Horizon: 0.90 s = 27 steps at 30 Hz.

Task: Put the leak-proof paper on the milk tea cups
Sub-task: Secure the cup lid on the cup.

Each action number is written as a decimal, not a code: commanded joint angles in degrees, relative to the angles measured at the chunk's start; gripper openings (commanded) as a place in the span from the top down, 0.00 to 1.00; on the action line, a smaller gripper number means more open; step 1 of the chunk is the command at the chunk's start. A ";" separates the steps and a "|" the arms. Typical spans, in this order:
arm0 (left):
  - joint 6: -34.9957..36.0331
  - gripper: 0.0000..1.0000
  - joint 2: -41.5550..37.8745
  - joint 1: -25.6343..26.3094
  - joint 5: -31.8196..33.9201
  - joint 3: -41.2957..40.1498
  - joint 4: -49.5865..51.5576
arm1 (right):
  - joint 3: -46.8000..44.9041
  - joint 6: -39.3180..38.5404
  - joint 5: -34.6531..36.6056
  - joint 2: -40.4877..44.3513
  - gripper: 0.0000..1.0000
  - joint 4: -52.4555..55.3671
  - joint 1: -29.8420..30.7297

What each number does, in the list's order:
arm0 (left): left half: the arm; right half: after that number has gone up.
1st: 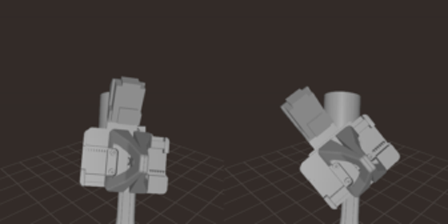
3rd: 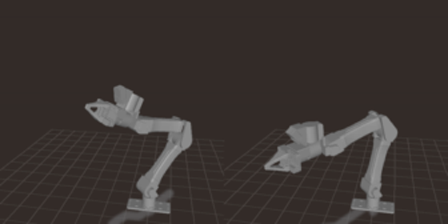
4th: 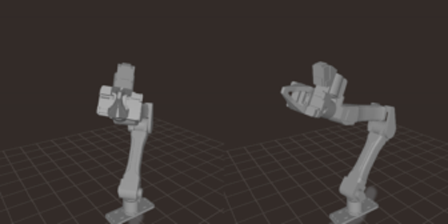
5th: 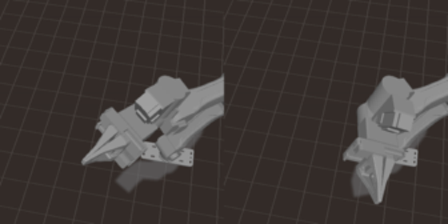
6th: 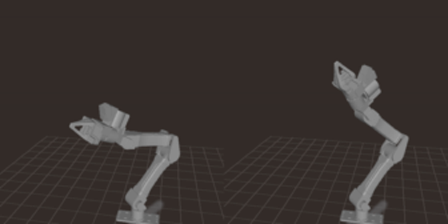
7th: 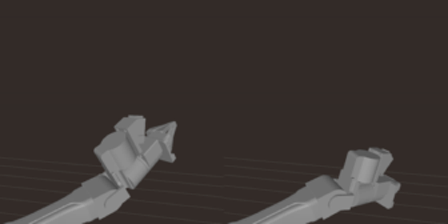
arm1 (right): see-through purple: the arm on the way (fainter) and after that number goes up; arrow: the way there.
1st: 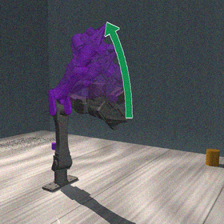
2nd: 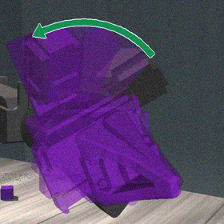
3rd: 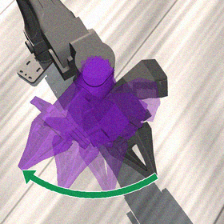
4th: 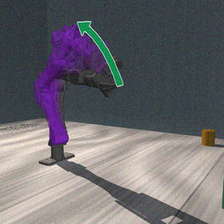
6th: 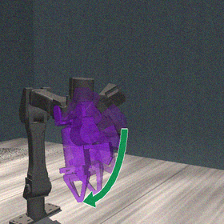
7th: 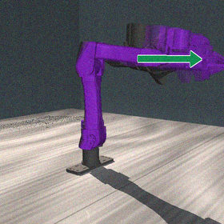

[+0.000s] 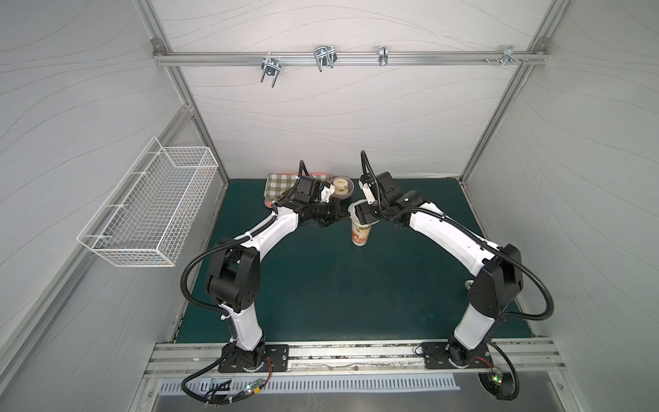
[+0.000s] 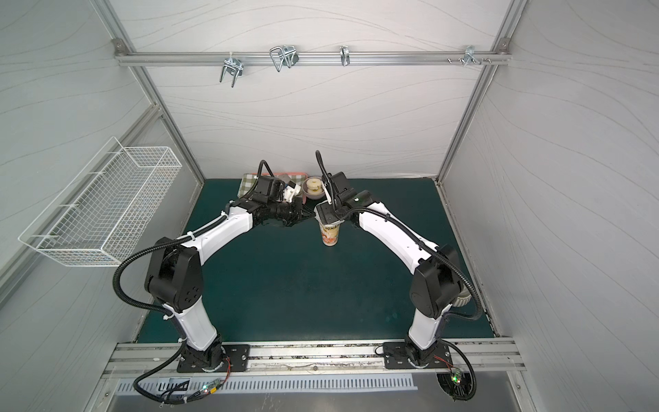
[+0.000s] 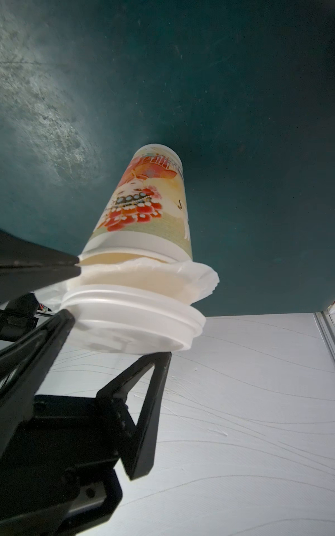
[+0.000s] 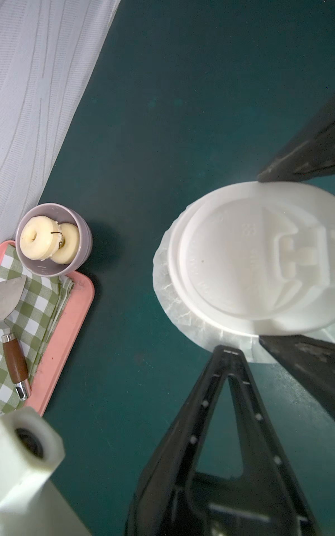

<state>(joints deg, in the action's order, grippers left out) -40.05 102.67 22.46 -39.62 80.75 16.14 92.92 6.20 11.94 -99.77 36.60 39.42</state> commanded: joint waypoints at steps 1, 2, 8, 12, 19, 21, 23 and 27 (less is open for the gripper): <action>1.16 1.00 -0.22 0.31 0.24 -0.13 -0.33 | -0.24 0.23 0.40 -1.32 0.20 -0.03 0.40; 1.27 1.00 -0.26 0.30 0.24 -0.10 -0.21 | -0.29 0.21 0.45 -1.34 0.20 -0.09 0.40; 1.61 1.00 0.14 0.29 0.24 -0.14 0.07 | -0.55 0.13 0.60 -1.80 0.20 -0.22 0.58; 1.73 1.00 0.17 0.31 0.24 -0.51 0.12 | -0.56 0.08 0.97 -1.83 0.20 -0.27 1.03; 1.82 1.00 0.61 0.31 0.24 -0.70 0.29 | -0.29 -0.14 1.41 -2.35 0.20 -0.22 1.01; 1.91 1.00 0.84 0.29 0.24 -0.85 0.30 | -0.44 -0.14 1.50 -2.45 0.20 -0.21 1.01; 1.91 1.00 1.01 0.31 0.24 -0.95 0.14 | -0.79 -0.29 1.75 -2.54 0.20 -0.37 1.10; 1.91 1.00 0.96 0.31 0.15 -0.81 0.12 | -1.12 -0.31 1.90 -2.54 0.19 -0.44 1.19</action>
<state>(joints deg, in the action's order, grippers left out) -39.16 102.69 22.46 -39.44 79.88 16.97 92.55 6.15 13.02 -101.32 36.25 40.16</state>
